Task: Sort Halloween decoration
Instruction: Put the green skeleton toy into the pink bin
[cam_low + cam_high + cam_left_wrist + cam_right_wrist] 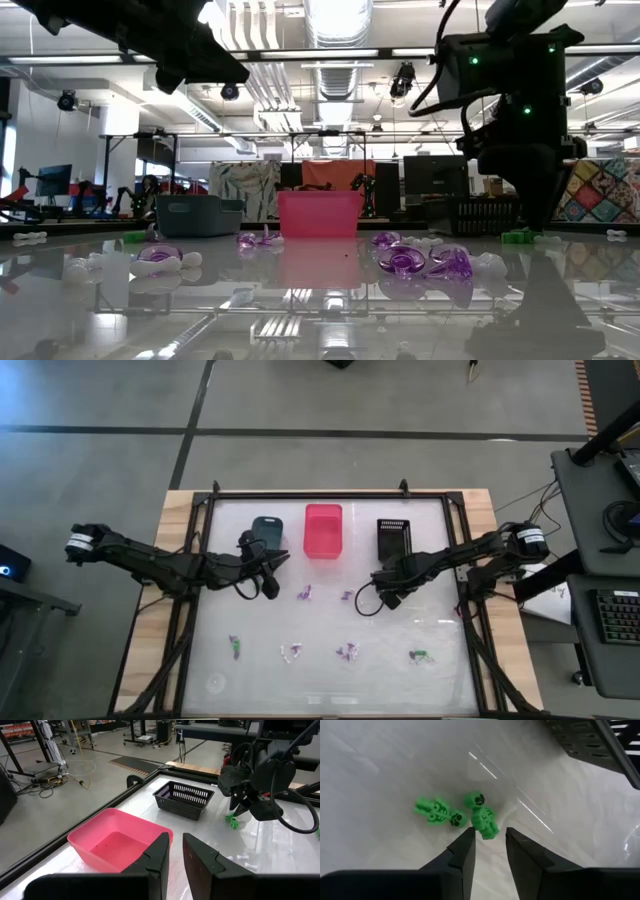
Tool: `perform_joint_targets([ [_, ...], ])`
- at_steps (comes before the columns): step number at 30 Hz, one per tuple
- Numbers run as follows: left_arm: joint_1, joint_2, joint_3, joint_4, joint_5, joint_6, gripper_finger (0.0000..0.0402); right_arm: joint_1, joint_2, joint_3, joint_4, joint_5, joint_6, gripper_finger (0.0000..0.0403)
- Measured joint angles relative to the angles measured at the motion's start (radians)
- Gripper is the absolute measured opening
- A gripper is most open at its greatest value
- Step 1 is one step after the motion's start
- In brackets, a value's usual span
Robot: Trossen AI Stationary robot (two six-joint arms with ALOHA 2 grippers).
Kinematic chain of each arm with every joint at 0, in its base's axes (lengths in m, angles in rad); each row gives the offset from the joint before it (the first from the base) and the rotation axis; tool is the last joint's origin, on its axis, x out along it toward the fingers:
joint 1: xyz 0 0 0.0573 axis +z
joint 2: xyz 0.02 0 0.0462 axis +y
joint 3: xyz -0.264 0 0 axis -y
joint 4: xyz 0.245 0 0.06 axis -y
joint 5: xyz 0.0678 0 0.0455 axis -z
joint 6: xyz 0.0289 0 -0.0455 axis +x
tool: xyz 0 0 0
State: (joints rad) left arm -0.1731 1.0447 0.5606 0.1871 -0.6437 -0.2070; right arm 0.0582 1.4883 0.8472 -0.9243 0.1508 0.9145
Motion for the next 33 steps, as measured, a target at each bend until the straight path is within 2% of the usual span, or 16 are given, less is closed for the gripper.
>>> perform_joint_targets([
  [26, 0.0, 0.0, 0.0, 0.0, 0.0, 0.0, 0.0037, 0.0, 0.0, -0.061, 0.141, 0.007, -0.039, 0.0096],
  [29, 0.0, 0.0, 0.0, 0.0, 0.0, 0.0, 0.0037, 0.0, 0.0, -0.061, 0.145, 0.006, -0.04, 0.008],
  [33, 0.0, 0.0, 0.0, 0.0, 0.0, 0.0, 0.0037, 0.0, -0.001, -0.061, 0.147, 0.002, -0.042, 0.0036],
])
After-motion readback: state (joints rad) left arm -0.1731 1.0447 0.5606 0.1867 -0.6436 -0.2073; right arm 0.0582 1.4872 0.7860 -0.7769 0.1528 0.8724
